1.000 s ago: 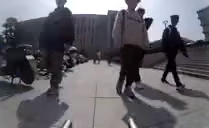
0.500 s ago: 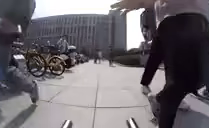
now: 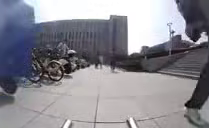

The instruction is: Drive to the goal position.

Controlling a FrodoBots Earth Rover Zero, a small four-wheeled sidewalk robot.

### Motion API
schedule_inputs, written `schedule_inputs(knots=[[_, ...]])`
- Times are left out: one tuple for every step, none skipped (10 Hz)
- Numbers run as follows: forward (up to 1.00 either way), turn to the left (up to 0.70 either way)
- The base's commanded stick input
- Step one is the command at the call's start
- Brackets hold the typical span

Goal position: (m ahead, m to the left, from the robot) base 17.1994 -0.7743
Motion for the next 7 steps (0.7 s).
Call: schedule_inputs(knots=[[0.7,-0.19],[0.7,-0.25],[0.7,-0.28],[0.7,-0.21],[0.7,-0.15],[0.7,-0.08],[0.7,-0.01]])
